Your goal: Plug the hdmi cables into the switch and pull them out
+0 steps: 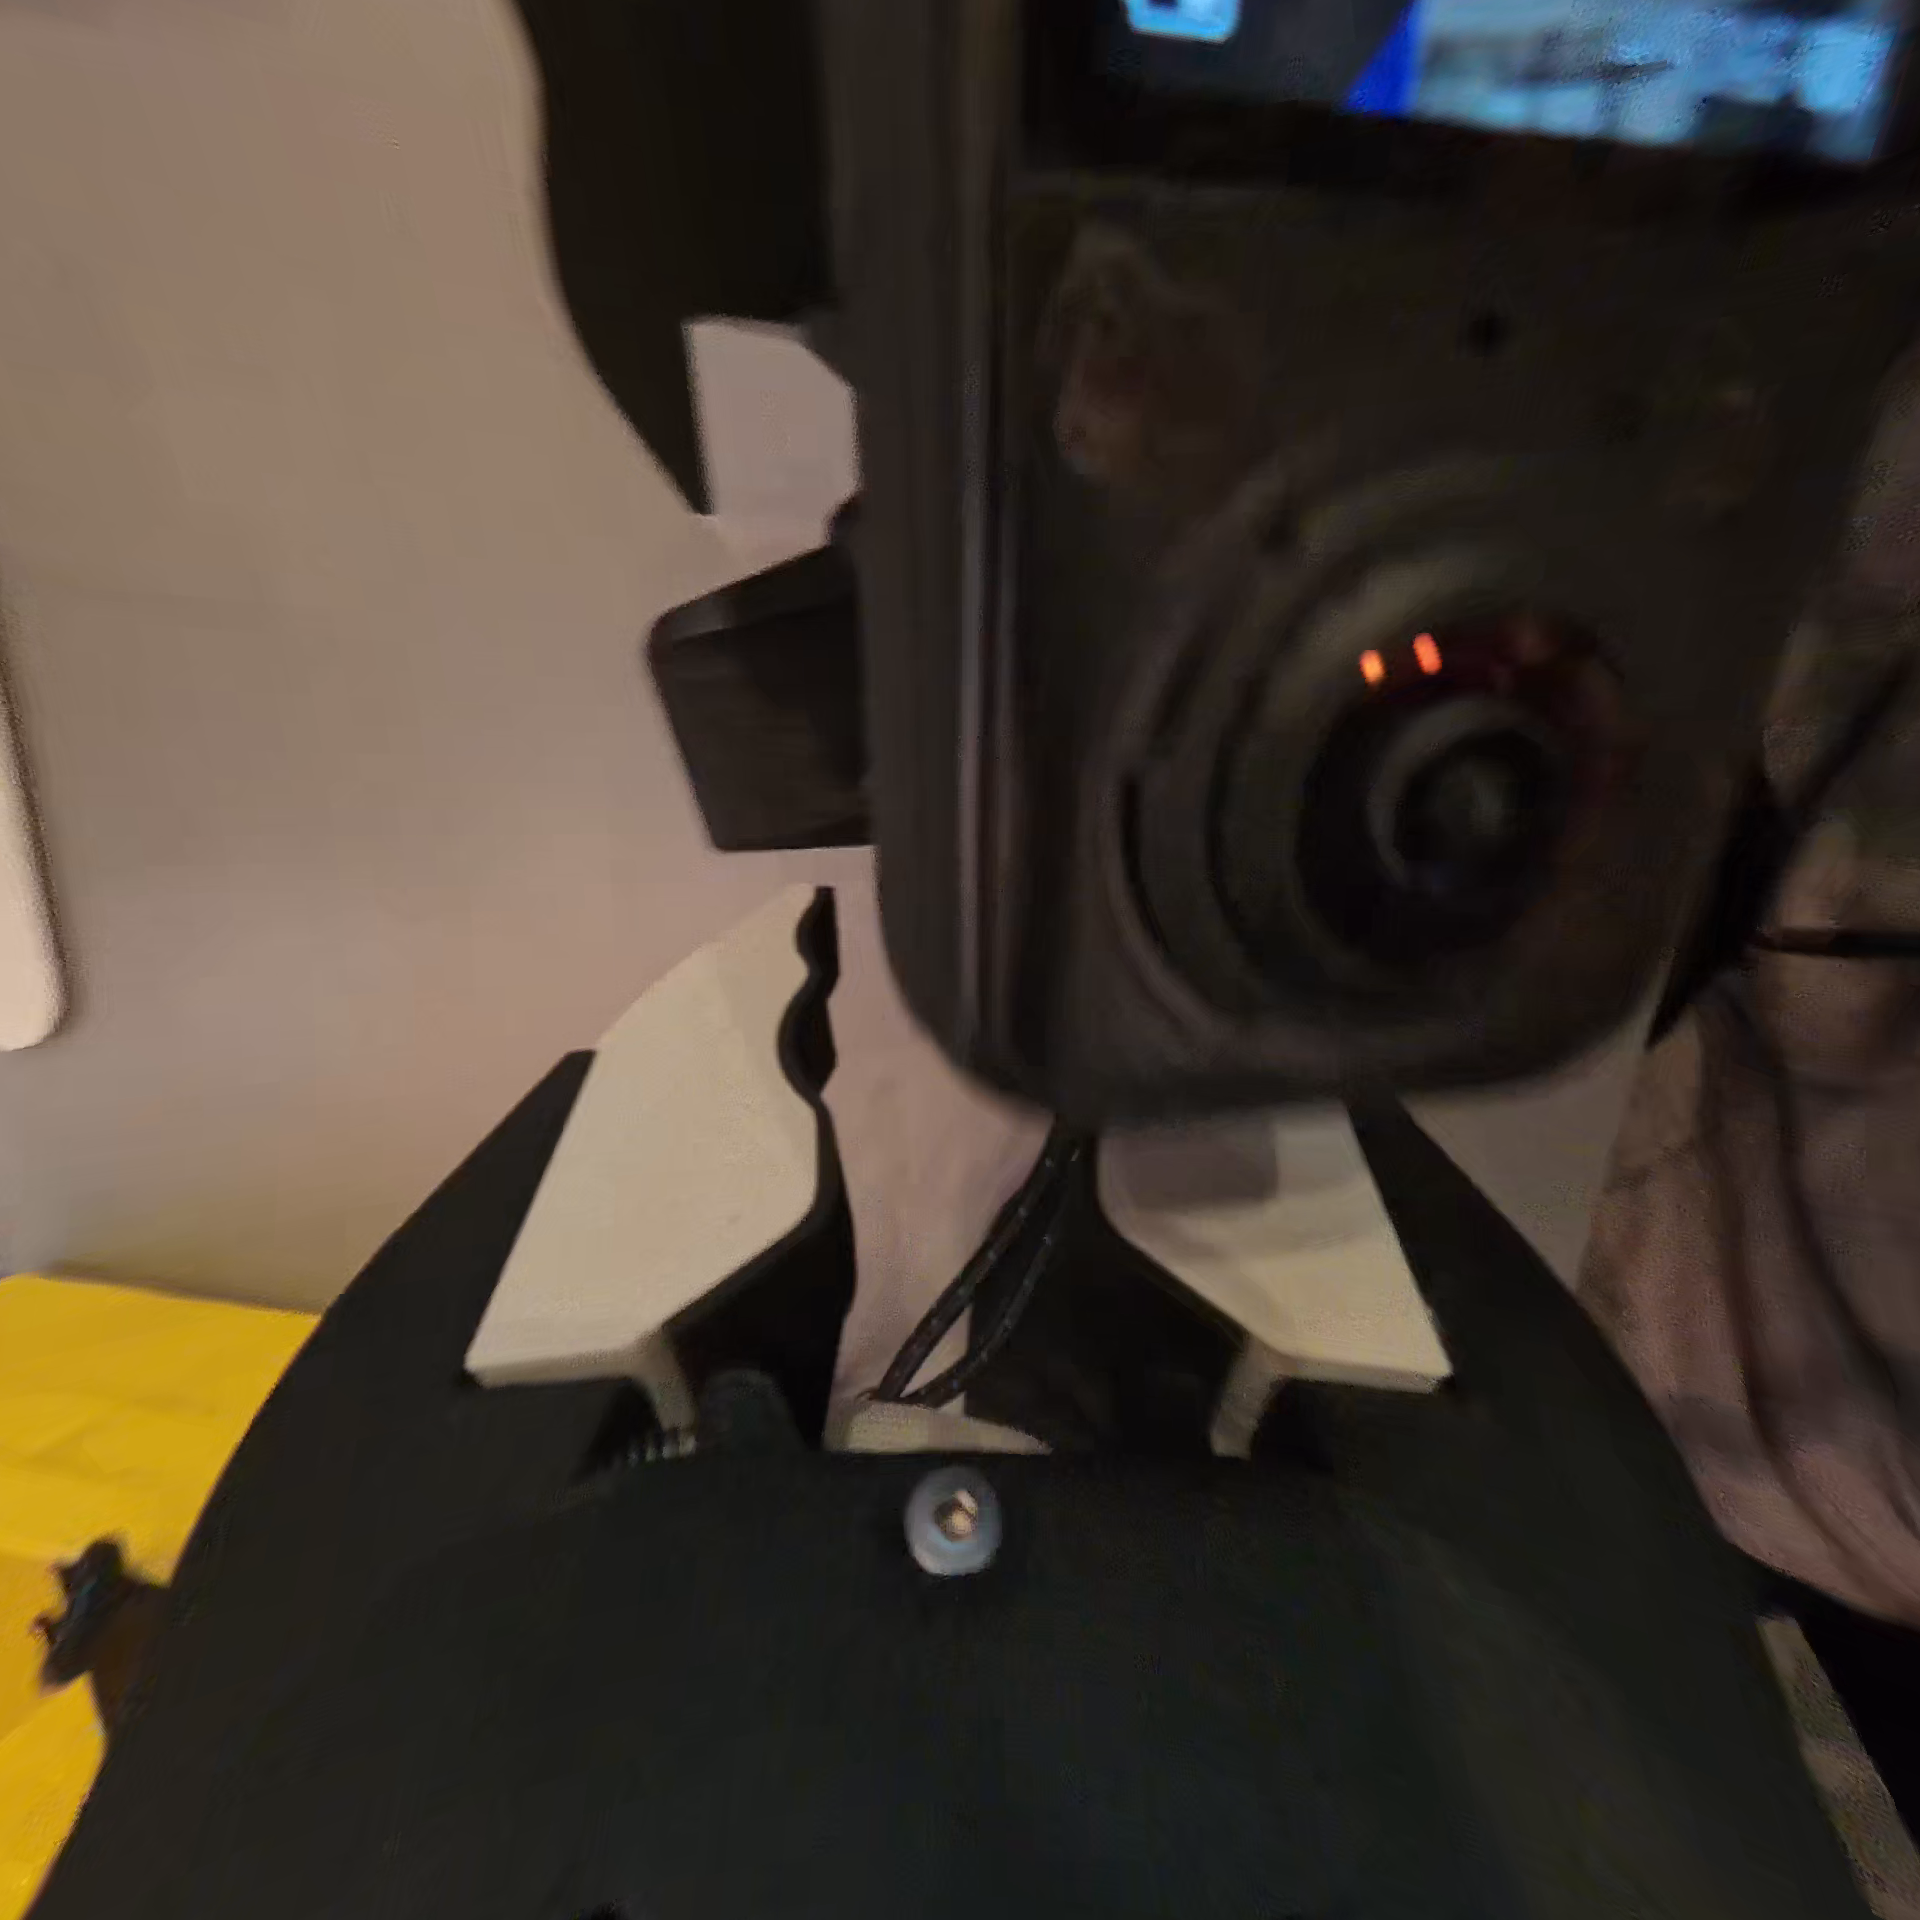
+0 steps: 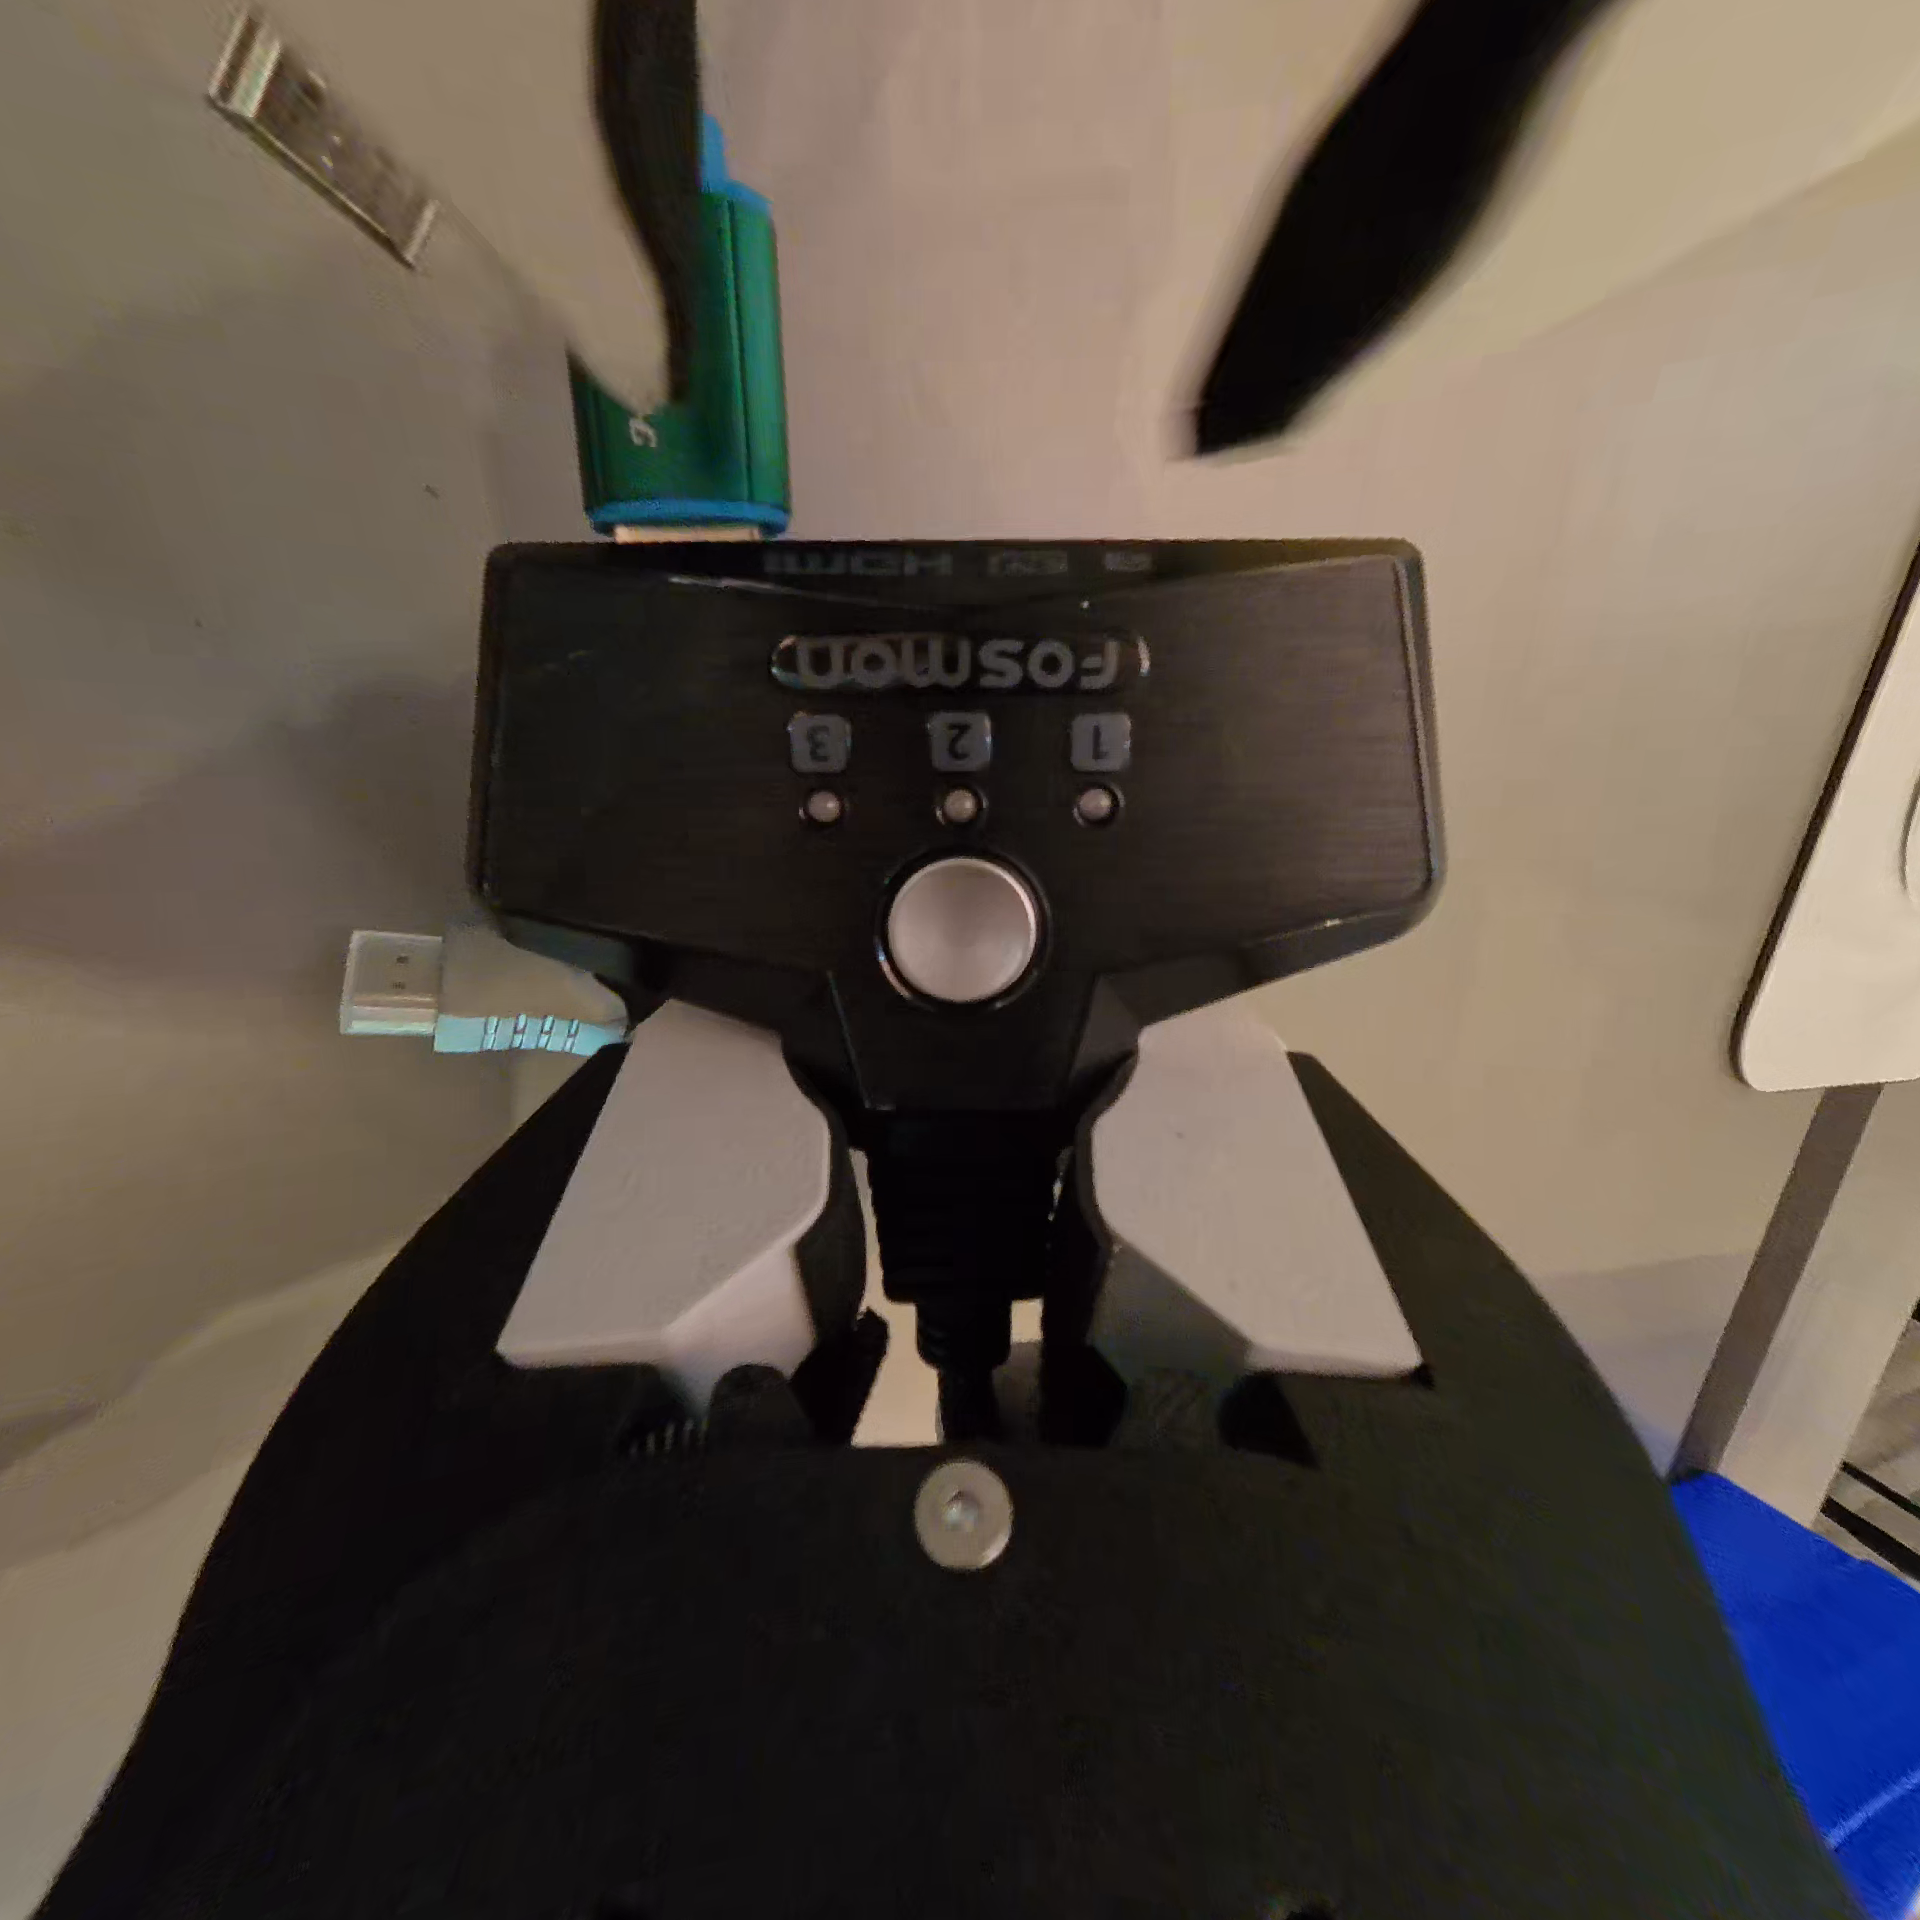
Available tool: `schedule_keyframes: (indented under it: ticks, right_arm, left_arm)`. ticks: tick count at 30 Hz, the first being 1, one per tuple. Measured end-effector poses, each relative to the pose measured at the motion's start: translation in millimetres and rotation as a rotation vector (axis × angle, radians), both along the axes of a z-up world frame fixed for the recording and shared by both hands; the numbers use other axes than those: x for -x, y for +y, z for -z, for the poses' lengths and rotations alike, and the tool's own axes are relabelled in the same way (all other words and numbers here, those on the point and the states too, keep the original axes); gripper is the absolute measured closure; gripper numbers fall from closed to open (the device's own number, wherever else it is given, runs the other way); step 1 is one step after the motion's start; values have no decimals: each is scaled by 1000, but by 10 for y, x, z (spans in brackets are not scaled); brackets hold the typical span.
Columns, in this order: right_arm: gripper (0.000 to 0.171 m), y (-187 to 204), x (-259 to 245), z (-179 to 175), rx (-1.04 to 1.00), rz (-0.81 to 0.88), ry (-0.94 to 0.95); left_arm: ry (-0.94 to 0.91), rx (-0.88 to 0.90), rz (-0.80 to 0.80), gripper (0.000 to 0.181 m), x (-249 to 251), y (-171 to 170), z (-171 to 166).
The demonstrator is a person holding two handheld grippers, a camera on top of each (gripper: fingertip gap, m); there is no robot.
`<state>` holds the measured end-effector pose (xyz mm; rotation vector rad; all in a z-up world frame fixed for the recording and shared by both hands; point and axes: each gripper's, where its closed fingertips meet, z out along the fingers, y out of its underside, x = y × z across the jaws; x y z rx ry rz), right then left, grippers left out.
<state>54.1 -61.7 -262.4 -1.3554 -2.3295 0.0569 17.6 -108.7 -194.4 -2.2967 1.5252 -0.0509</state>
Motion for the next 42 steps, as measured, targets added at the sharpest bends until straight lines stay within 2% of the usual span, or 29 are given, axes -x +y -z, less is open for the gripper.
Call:
schedule_keyframes:
  ticks: [4, 10, 19, 21, 25, 30, 34, 38, 40, 42]
  right_arm:
    - [136, 8, -10, -11, 41, 4, 33]
    - [136, 1, -14, -76, 190, 19, 154]
    - [136, 174, -32, -331, 282, 118, 320]
    - [136, 234, -40, -389, 298, 154, 358]
    - [136, 399, -44, -495, 288, 236, 424]
    - [136, 581, 71, -834, 392, 380, 656]
    - [136, 701, 155, -1142, 534, 494, 874]
    - [135, 683, 212, -1252, 650, 530, 964]
    - [135, 665, 236, -1199, 642, 532, 941]
    - [136, 608, 268, -1090, 652, 528, 884]
  left_arm:
    - [-97, -155, -63, 133, 93, 55, -310]
    - [-110, -362, -162, 136, 474, -51, -532]
    - [-390, -630, -355, 139, 732, -162, -906]
    - [-394, -645, -362, 140, 741, -195, -854]
    - [-433, -567, -382, 139, 689, -198, -537]
    - [-548, -469, -397, 134, 420, -96, -200]
    - [-493, -472, -269, 118, -6, -10, -108]
    - [-336, -550, -166, 99, -311, 183, 64]
    - [-179, -650, -137, 90, -333, 335, 198]
    - [11, -831, -118, 79, -290, 510, 220]
